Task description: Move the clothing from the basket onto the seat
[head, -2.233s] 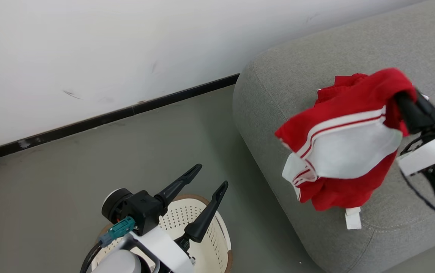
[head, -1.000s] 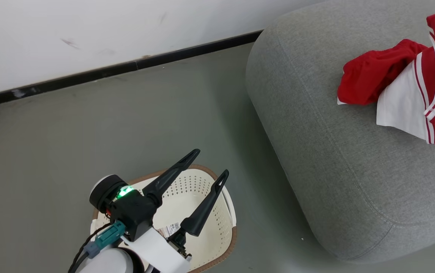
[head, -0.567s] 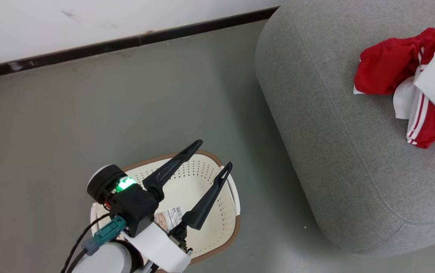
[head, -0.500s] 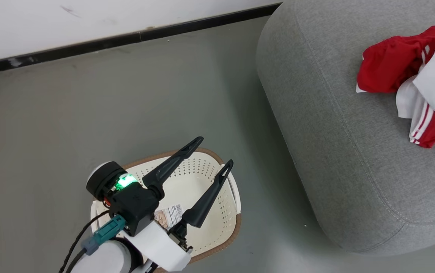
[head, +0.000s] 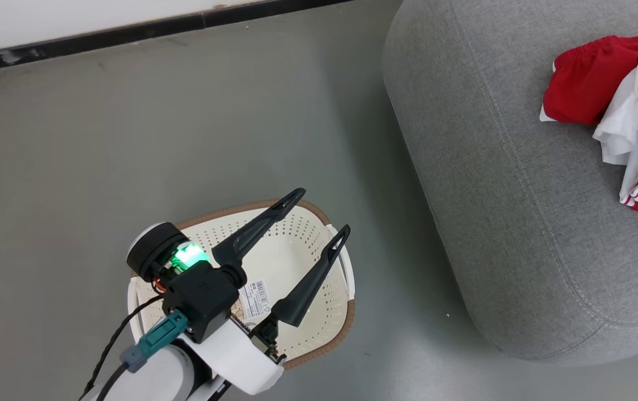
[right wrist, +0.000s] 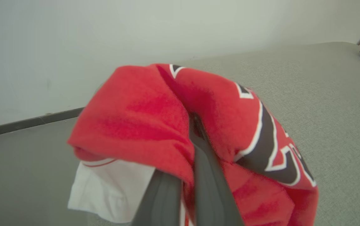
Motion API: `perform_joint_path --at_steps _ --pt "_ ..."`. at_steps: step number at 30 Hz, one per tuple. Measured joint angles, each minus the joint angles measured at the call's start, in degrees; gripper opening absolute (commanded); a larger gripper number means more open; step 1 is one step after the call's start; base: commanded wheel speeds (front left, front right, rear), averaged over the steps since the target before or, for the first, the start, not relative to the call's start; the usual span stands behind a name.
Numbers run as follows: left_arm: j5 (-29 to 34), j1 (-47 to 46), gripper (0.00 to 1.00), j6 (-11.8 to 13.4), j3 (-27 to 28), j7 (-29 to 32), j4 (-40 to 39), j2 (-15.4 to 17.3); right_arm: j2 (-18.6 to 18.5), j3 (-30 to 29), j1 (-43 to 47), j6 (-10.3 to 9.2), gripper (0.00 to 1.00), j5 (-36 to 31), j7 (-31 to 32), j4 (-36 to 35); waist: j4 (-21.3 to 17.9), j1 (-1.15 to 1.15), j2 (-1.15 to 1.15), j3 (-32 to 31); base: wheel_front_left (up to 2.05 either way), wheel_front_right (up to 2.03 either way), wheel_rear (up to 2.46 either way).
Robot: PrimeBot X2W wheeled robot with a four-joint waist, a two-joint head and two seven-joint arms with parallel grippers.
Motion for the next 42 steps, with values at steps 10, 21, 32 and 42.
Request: perform_joint_path --at_steps 10,21,32,42 --pt "0.3 -0.7 1.00 -0.4 -1.0 0.1 -0.1 0.0 2.1 -0.6 -0.1 0.00 0.00 -1.5 -1.8 3.9 -0.5 0.00 0.00 1.5 0.00 0.00 0.00" --pt "0.3 -0.7 1.00 -0.6 -1.4 -0.2 0.7 -0.4 3.8 -0.7 -0.2 0.00 1.00 -1.5 -6.0 5.0 -0.8 0.00 0.00 1.3 0.00 0.00 0.00" --pt "0.1 -0.7 1.00 -0.7 -1.6 -2.0 2.8 -1.6 3.9 0.0 1.9 0.00 1.00 -1.4 -10.0 3.9 -1.7 0.00 0.00 -0.2 0.00 0.00 0.00" --pt "-0.7 -0.6 1.00 -0.7 -1.6 -3.2 4.9 -2.1 5.0 1.9 6.0 0.00 1.00 -1.4 -11.1 0.8 -2.9 0.00 0.00 -2.8 0.00 0.00 0.00"
